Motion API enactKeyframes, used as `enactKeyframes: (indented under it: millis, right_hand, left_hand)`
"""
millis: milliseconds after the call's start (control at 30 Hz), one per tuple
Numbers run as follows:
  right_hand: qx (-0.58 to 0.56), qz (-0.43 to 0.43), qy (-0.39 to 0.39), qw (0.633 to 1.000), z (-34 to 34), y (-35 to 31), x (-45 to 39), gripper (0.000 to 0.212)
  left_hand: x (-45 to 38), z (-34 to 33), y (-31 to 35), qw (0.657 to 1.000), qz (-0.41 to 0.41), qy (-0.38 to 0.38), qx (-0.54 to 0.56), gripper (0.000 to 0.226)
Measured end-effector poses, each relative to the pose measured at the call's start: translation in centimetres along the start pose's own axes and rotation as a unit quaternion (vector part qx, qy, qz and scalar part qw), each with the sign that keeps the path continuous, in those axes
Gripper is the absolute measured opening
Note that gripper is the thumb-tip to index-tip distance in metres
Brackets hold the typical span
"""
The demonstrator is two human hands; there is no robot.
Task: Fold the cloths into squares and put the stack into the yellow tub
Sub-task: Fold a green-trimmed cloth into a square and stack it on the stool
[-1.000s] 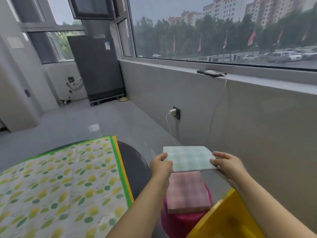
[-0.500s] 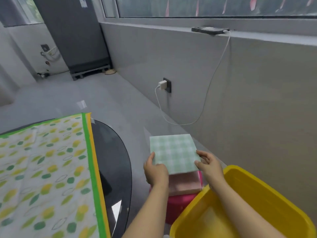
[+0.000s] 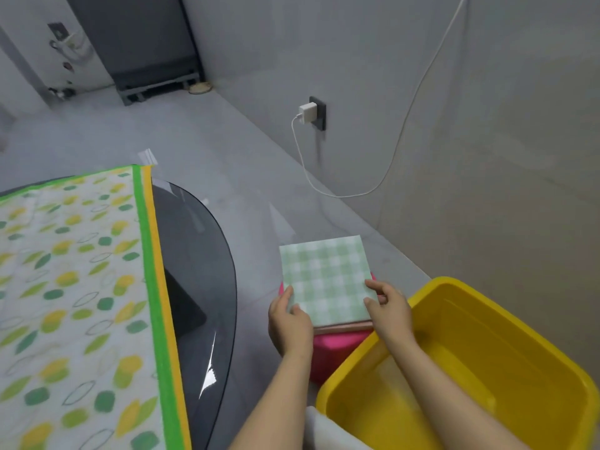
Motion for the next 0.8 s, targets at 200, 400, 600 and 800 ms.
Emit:
enactKeyframes:
  millis: [200, 400, 600, 800]
  right_hand:
    - [0.021, 0.007, 0.0, 1.0, -0.3, 0.1, 0.3, 0.031]
    - [0.056, 0.011, 0.011, 0.998, -0.8, 0.4, 0.4, 0.031]
    - [0.136, -0.007, 0.005, 0.991, -1.0, 1.0, 0.2, 0.032]
    - [0.114, 0.001, -0.026, 0.993, -0.1, -0.7, 1.3, 0.034]
  left_hand:
    - [-0.4, -0.2, -0.2, 1.0, -0.009, -0.015, -0.009, 0.039]
    - [-0.7, -0.5, -0.1, 0.999, -0.018, -0.028, -0.03, 0.037]
    - [-0.8, -1.2, -0.3, 0.995, -0.005, -0.044, -0.092, 0.04]
    - [2.0, -0.6, 3.2, 0.981, -0.039, -0.001, -0.188, 0.038]
Point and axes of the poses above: each hand's wrist, its own x-axis away from the middle knuckle, its own z-axis out of the back of the hand, y = z × x, the point moved 10 cm from there along -x, towards the middle knuckle, and after that the axes turned 14 degrees about -y, right-handed, at the moved point
